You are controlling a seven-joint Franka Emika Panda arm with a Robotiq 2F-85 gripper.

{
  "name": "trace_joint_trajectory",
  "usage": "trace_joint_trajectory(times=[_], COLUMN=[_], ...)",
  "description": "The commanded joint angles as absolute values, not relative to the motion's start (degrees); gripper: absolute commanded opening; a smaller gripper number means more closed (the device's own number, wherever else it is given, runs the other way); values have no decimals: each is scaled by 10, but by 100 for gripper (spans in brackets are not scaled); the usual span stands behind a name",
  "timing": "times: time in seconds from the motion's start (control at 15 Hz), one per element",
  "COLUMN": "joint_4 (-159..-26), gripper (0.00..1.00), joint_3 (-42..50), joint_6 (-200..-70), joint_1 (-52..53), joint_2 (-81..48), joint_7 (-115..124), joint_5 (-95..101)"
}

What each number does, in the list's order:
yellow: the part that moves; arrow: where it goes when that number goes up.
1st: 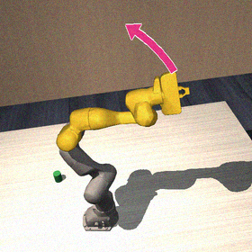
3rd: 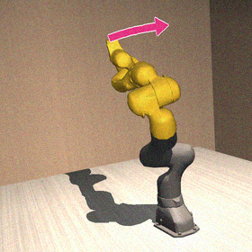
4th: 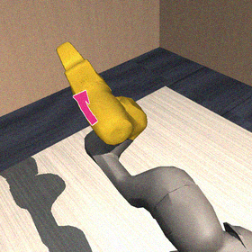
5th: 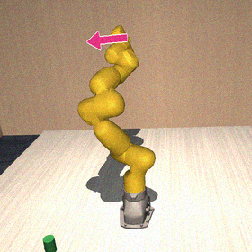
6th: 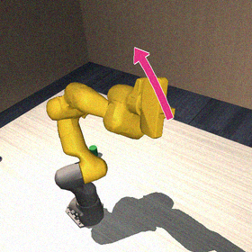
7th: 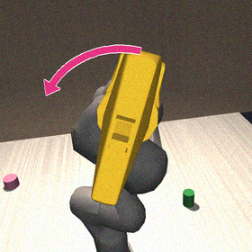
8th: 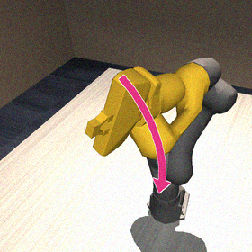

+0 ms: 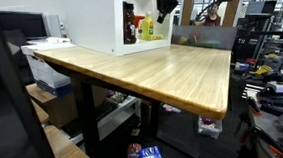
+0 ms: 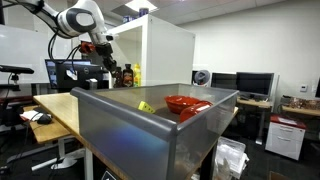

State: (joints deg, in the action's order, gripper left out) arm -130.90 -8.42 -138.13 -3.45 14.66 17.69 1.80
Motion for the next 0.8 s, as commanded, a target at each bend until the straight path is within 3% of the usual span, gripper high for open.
trace_joint_trajectory(times=[0.0,0.27,0.33,0.4,0.73], joint_4=[-1297,-1289,-1288,-1290,-1295], gripper=[0,0,6,27,51], joint_3=[-85,-84,-83,-83,-86], joint_6=[-1336,-1311,-1307,-1312,-1316], joint_1=[-33,-32,-31,-30,-35], joint_2=[155,157,158,159,166], joint_7=[250,284,284,287,295], joint_5=[37,44,44,46,63])
